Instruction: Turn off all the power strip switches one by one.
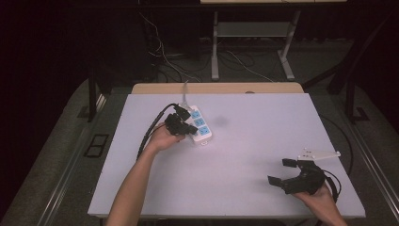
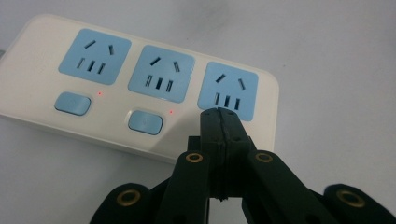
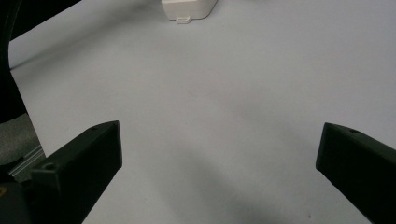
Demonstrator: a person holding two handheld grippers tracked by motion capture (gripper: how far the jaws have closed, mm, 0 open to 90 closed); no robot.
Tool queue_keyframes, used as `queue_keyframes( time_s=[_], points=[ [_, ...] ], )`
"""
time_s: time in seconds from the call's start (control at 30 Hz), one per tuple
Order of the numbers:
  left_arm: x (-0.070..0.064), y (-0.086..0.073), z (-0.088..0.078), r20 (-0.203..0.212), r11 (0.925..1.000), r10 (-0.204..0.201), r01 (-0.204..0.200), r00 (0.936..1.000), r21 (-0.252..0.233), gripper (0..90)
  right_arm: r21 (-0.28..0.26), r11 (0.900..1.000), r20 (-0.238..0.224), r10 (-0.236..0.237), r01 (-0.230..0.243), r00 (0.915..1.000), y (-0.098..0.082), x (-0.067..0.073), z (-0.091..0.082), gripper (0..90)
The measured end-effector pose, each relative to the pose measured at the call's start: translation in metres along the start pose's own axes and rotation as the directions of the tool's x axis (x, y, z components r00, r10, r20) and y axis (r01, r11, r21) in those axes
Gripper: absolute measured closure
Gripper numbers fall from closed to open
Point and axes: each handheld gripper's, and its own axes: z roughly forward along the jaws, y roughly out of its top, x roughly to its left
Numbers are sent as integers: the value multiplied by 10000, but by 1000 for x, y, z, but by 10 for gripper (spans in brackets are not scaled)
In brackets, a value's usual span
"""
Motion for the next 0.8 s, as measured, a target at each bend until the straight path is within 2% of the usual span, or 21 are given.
queue_keyframes(
  time_s=[0.13,0.33,0.47,0.6,0.8],
  points=[
    [2,-1,1,173,9997,-187,190,9997,-128,892,34,10000,9,6,-6,10000,-1,0,0,3],
    [-1,-2,1,-29,9999,20,-21,10000,-144,892,-1,10000,21,10,-10,10000,-1,-1,-1,3],
    [-1,-4,1,-28,9995,-113,112,9999,-311,893,19,10000,8,-3,3,10000,-1,-1,-1,3],
    [-4,-4,1,-188,9996,-48,43,9998,-281,894,21,10000,24,35,-35,10000,-1,-1,0,3],
    [0,-5,1,20,9989,-303,303,9995,-354,896,6,10000,61,41,-41,10000,-1,-2,-1,3]
  ],
)
